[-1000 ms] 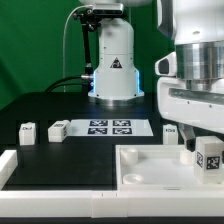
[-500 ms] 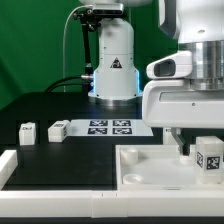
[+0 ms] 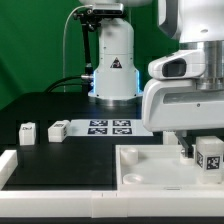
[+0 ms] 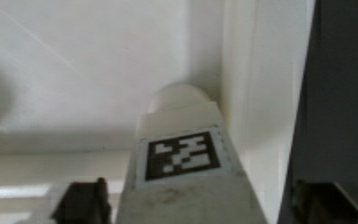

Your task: Assemble one leg

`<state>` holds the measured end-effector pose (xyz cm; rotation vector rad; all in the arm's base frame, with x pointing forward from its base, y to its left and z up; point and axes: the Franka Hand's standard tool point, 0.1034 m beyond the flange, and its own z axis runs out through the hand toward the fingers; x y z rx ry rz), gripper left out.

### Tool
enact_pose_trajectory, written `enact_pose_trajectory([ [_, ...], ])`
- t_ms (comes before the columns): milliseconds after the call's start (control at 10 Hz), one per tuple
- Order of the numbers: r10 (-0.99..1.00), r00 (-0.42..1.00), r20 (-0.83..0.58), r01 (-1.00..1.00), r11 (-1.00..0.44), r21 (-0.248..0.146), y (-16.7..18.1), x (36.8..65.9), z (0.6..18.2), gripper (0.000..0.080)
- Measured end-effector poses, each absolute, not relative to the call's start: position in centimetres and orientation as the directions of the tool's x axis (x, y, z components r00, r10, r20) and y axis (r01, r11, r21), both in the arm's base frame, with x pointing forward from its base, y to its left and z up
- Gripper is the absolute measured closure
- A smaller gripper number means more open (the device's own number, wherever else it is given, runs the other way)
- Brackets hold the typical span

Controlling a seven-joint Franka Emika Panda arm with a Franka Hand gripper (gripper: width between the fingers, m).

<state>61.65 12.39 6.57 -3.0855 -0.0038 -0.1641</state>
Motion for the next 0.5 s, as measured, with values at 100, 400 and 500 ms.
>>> enact_pose_trajectory([
  [100, -0.001, 0.994, 0.106, 0.005, -0.999, -0.051, 12.37, 61.65, 6.57, 0.0418],
  [400, -0.026, 0.994, 0.105, -0.021, -0.998, -0.054, 12.31, 61.66, 6.57, 0.0509],
  [500, -0.073, 0.992, 0.102, -0.067, -0.996, -0.061, 12.32, 61.66, 6.57, 0.0509],
])
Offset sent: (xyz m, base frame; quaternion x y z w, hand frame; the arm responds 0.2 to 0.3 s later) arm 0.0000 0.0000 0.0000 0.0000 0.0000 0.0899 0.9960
